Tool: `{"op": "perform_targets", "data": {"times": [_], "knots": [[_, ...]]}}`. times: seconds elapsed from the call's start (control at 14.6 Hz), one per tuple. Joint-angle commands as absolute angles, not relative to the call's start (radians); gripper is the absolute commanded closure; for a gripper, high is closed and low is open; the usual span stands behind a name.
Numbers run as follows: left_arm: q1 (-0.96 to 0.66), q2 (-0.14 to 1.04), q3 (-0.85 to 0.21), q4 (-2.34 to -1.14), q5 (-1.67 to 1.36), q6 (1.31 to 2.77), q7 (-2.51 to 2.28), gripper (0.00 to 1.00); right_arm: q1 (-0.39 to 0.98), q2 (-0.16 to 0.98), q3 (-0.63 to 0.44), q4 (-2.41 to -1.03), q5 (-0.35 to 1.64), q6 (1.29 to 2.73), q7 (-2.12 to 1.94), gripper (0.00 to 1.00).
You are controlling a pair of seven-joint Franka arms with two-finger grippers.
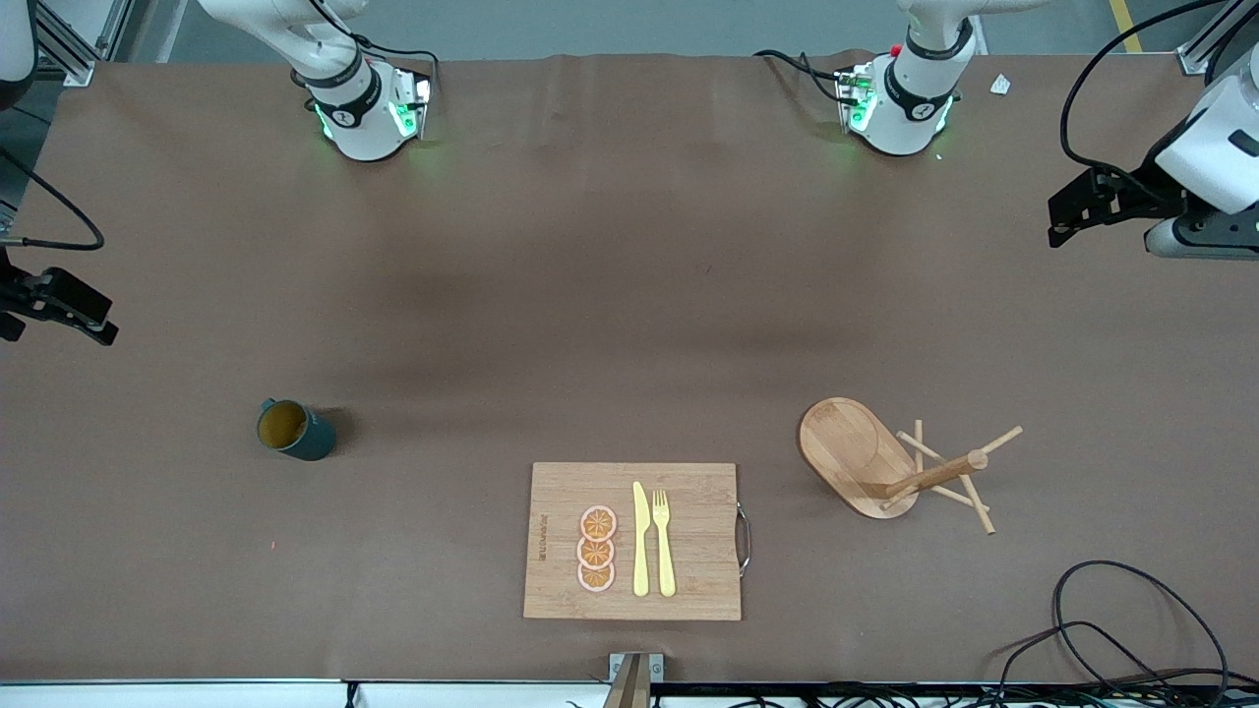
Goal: Pass cup and hang on rack
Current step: 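Move the right gripper toward the teal mug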
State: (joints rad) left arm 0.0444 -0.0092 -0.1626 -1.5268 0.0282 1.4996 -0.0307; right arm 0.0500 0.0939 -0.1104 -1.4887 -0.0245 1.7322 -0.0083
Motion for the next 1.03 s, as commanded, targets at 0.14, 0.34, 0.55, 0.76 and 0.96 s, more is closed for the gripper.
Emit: {"op": "perform_targets", "data": {"times": [0.14,0.34,0.55,0.76,0.96], "knots": [[0.054,-0.002,-0.155,-1.502,0.041,1.497,-0.015,0.0,0.066,0.097,-0.109,-1.506,-0.029,1.732,0.005,0.0],[0.052,0.0,-0.153,-1.502,0.041,1.497,-0.017,0.0,0.11,0.12,-0.11,-1.511,-0.031,1.729,0.005,0.0],[0.049,0.002,-0.155,-1.502,0.043,1.497,-0.017,0.0,0.141,0.161,-0.109,-1.509,-0.029,1.741,0.009,0.0],[0.045,0.003,-0.158,-1.502,0.041,1.497,-0.017,0.0,0.152,0.207,-0.109,-1.506,-0.031,1.785,0.006,0.0],[0.046,0.003,-0.158,-1.502,0.043,1.497,-0.017,0.0,0.169,0.285,-0.109,-1.505,-0.028,1.809,0.002,0.0]]}}
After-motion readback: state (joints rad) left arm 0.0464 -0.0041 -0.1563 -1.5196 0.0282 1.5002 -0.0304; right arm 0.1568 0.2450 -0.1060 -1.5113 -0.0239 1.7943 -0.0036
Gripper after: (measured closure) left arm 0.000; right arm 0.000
